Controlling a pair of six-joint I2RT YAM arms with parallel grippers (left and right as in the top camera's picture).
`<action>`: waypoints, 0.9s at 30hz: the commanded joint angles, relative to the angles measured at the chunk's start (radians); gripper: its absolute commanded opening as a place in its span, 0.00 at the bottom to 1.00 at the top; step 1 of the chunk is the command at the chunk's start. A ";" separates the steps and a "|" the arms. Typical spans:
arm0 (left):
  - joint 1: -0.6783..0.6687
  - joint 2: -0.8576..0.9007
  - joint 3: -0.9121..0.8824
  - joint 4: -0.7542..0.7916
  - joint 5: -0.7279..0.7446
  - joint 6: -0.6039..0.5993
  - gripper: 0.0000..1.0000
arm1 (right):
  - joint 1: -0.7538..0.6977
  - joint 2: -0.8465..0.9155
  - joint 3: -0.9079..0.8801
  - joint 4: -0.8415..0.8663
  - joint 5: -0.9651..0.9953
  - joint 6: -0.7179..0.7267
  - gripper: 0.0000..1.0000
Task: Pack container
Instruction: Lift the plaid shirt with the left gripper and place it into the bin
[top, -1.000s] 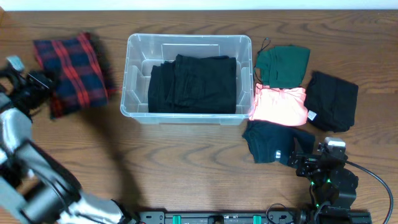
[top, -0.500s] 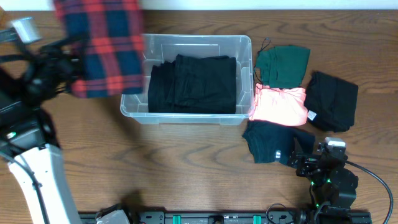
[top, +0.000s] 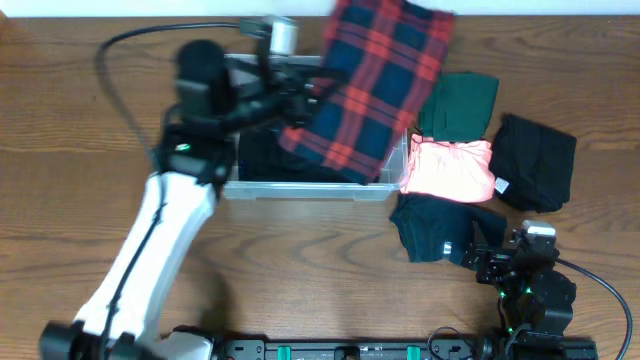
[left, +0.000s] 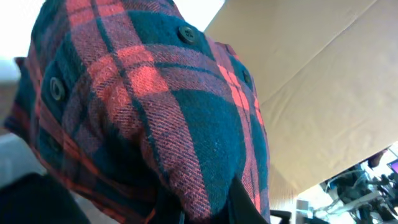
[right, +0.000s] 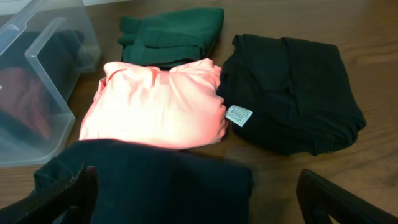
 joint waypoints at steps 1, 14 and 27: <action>-0.049 0.069 0.017 0.021 -0.129 -0.011 0.06 | -0.004 -0.006 -0.002 -0.001 -0.004 0.012 0.99; -0.011 0.238 0.014 -0.132 -0.360 -0.042 0.06 | -0.004 -0.006 -0.002 -0.001 -0.004 0.012 0.99; 0.181 0.238 0.010 -0.441 -0.574 0.104 0.06 | -0.004 -0.006 -0.002 0.000 -0.004 0.012 0.99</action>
